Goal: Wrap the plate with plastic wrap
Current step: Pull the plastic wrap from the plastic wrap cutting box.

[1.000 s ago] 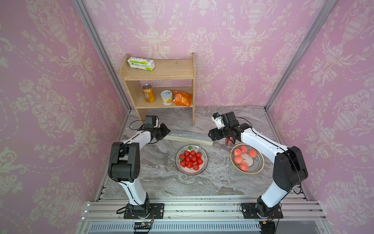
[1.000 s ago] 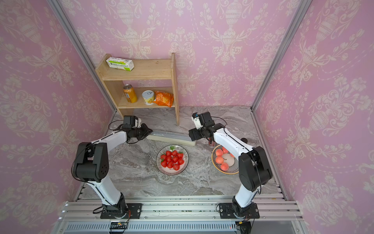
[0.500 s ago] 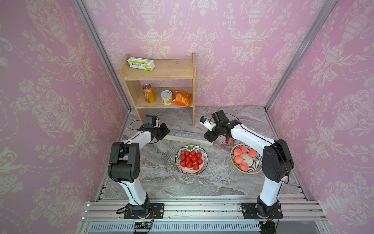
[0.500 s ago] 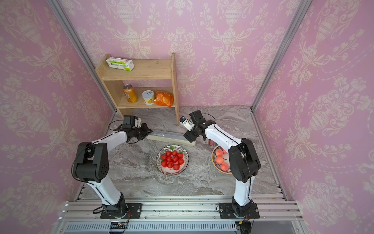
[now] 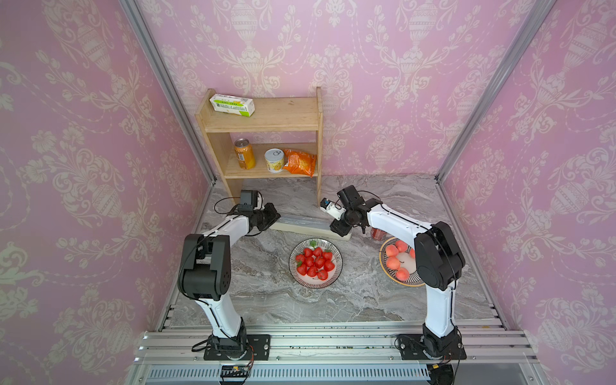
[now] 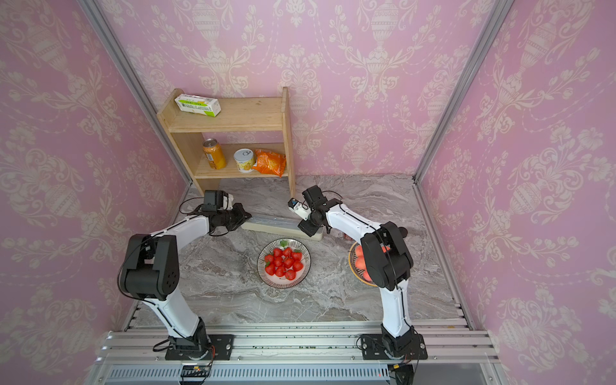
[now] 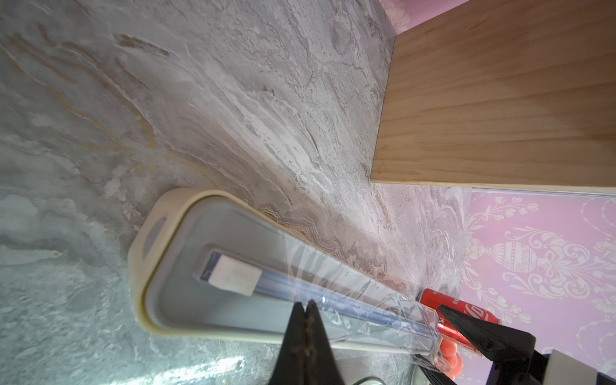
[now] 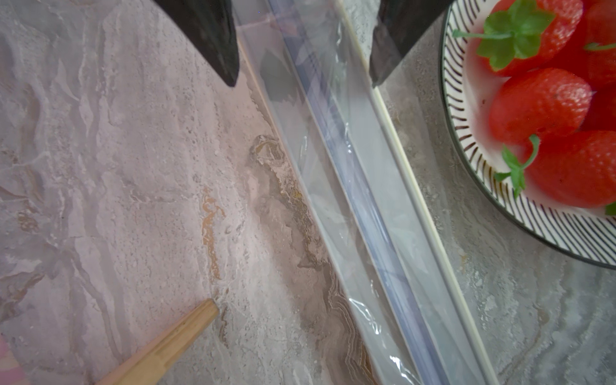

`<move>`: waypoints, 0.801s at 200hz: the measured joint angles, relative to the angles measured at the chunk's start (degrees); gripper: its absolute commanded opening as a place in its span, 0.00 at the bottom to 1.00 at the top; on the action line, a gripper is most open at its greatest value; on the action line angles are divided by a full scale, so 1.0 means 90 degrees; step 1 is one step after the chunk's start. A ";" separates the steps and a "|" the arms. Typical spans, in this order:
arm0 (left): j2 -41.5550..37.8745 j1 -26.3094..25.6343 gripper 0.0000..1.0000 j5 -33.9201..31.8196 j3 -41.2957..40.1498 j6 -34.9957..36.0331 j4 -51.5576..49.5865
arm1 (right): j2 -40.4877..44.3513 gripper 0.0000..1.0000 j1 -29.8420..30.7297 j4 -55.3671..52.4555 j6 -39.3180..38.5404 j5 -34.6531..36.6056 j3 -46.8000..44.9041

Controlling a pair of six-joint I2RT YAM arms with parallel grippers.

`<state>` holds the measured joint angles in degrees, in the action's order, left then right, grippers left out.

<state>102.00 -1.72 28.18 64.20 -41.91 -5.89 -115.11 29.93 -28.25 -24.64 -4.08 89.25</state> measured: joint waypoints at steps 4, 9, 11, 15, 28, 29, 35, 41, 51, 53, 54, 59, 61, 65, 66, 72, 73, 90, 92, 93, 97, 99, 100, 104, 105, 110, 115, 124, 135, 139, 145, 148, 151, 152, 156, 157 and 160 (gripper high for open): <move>0.0000 -0.0002 0.00 0.0000 0.0000 0.0000 0.0002 | -0.0010 0.53 0.0000 -0.0005 0.0029 0.0015 0.0012; -0.0002 0.0000 0.00 0.0000 0.0000 0.0000 0.0002 | -0.0010 0.52 0.0000 -0.0017 0.0034 0.0032 0.0019; -0.0002 0.0000 0.00 0.0000 0.0000 0.0000 0.0002 | -0.0010 0.51 0.0000 -0.0017 0.0034 0.0032 0.0019; -0.0005 0.0000 0.00 0.0000 0.0000 0.0000 0.0000 | -0.0010 0.50 0.0000 -0.0019 0.0034 0.0058 0.0019; -0.0015 0.0000 0.00 0.0000 0.0000 0.0000 0.0000 | -0.0010 0.45 0.0000 -0.0017 0.0061 0.0058 0.0019; -0.0015 0.0000 0.00 0.0000 0.0000 0.0000 0.0000 | -0.0010 0.44 0.0000 -0.0017 0.0068 0.0061 0.0019; -0.0027 0.0000 0.00 -0.0002 0.0000 0.0000 -0.0005 | -0.0010 0.42 0.0000 -0.0017 0.0078 0.0068 0.0019; -0.0041 0.0000 0.00 -0.0002 0.0000 0.0002 -0.0005 | -0.0010 0.40 0.0000 -0.0017 0.0083 0.0087 0.0019; -0.0068 0.0000 0.00 -0.0005 0.0000 0.0002 -0.0005 | -0.0010 0.38 -0.0005 -0.0019 0.0092 0.0121 0.0019; -0.0075 -0.0002 0.00 -0.0005 0.0000 0.0002 -0.0007 | -0.0010 0.38 -0.0005 -0.0017 0.0092 0.0124 0.0022; -0.0075 0.0000 0.00 -0.0005 0.0000 0.0002 -0.0007 | -0.0012 0.38 -0.0007 -0.0019 0.0097 0.0126 0.0024; -0.0085 0.0000 0.00 -0.0005 0.0000 0.0002 -0.0010 | -0.0012 0.38 -0.0007 -0.0022 0.0097 0.0131 0.0032; -0.0090 0.0000 0.00 -0.0005 0.0000 0.0002 -0.0010 | -0.0015 0.38 -0.0010 -0.0019 0.0097 0.0131 0.0034; -0.0100 0.0000 0.00 -0.0005 0.0000 0.0002 -0.0010 | -0.0019 0.38 -0.0019 -0.0019 0.0097 0.0138 0.0049; -0.0100 0.0000 0.00 -0.0005 0.0000 0.0002 -0.0010 | -0.0019 0.38 -0.0019 -0.0019 0.0097 0.0138 0.0051; -0.0109 0.0000 0.00 -0.0005 0.0000 0.0002 -0.0022 | -0.0022 0.37 -0.0024 -0.0015 0.0097 0.0158 0.0070; -0.0109 0.0000 0.00 -0.0005 0.0000 0.0002 -0.0022 | -0.0022 0.37 -0.0024 -0.0015 0.0097 0.0160 0.0073; -0.0121 0.0000 0.00 -0.0005 0.0000 0.0002 -0.0024 | -0.0022 0.31 -0.0029 -0.0007 0.0141 0.0199 0.0102; -0.0121 -0.0002 0.00 -0.0005 0.0000 0.0002 -0.0024 | -0.0022 0.30 -0.0032 -0.0005 0.0138 0.0202 0.0104; -0.0121 0.0000 0.00 -0.0005 0.0000 0.0002 -0.0024 | -0.0022 0.30 -0.0029 -0.0002 0.0136 0.0199 0.0107; -0.0121 0.0000 0.00 -0.0005 0.0000 0.0002 -0.0024 | -0.0022 0.28 -0.0029 -0.0002 0.0168 0.0216 0.0112; -0.0121 0.0000 0.00 -0.0005 0.0000 0.0002 -0.0027 | -0.0022 0.28 -0.0029 -0.0007 0.0158 0.0219 0.0114; -0.0121 0.0000 0.00 -0.0005 0.0000 0.0002 -0.0027 | -0.0024 0.27 -0.0029 -0.0007 0.0165 0.0221 0.0117; -0.0121 0.0000 0.00 -0.0005 0.0000 0.0002 -0.0027 | -0.0024 0.26 -0.0029 -0.0010 0.0194 0.0231 0.0119; -0.0121 0.0000 0.00 -0.0005 0.0000 0.0002 -0.0027 | -0.0024 0.25 -0.0029 -0.0012 0.0189 0.0228 0.0121; -0.0121 0.0000 0.00 -0.0005 0.0000 0.0002 -0.0027 | -0.0027 0.23 -0.0029 -0.0019 0.0216 0.0238 0.0136; -0.0121 0.0000 0.00 -0.0005 0.0000 0.0002 -0.0027 | -0.0032 0.21 -0.0029 -0.0027 0.0219 0.0245 0.0151; -0.0124 0.0000 0.00 -0.0005 0.0000 0.0002 -0.0027 | -0.0036 0.15 -0.0029 -0.0024 0.0233 0.0253 0.0172; -0.0126 0.0000 0.00 -0.0005 0.0000 0.0002 -0.0027 | -0.0036 0.06 -0.0029 -0.0036 0.0248 0.0250 0.0185; -0.0129 0.0000 0.00 -0.0005 0.0000 0.0002 -0.0027 | -0.0036 0.02 -0.0029 -0.0039 0.0199 0.0250 0.0187; -0.0136 0.0000 0.00 -0.0005 0.0000 0.0002 -0.0027 | -0.0036 0.00 -0.0029 -0.0056 0.0189 0.0250 0.0187; -0.0148 0.0000 0.00 -0.0005 0.0000 0.0002 -0.0027 | -0.0036 0.00 -0.0029 -0.0066 0.0265 0.0255 0.0187; -0.0158 0.0000 0.00 -0.0005 0.0000 0.0002 -0.0029 | -0.0036 0.00 -0.0029 -0.0073 0.0197 0.0265 0.0187; -0.0163 0.0000 0.00 -0.0005 0.0000 0.0002 -0.0027 | -0.0036 0.00 -0.0029 -0.0073 0.0221 0.0257 0.0187; -0.0177 0.0000 0.00 -0.0005 0.0000 0.0002 -0.0027 | -0.0036 0.00 -0.0029 -0.0080 0.0231 0.0270 0.0187; -0.0182 0.0000 0.00 -0.0005 0.0000 0.0002 -0.0029 | -0.0036 0.00 -0.0029 -0.0085 0.0228 0.0272 0.0187; -0.0202 0.0000 0.00 -0.0005 0.0000 0.0002 -0.0027 | -0.0036 0.00 -0.0029 -0.0090 0.0228 0.0272 0.0187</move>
<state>100.18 -1.72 28.14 64.20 -41.89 -6.13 -115.44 29.67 -29.06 -22.59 -1.63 90.94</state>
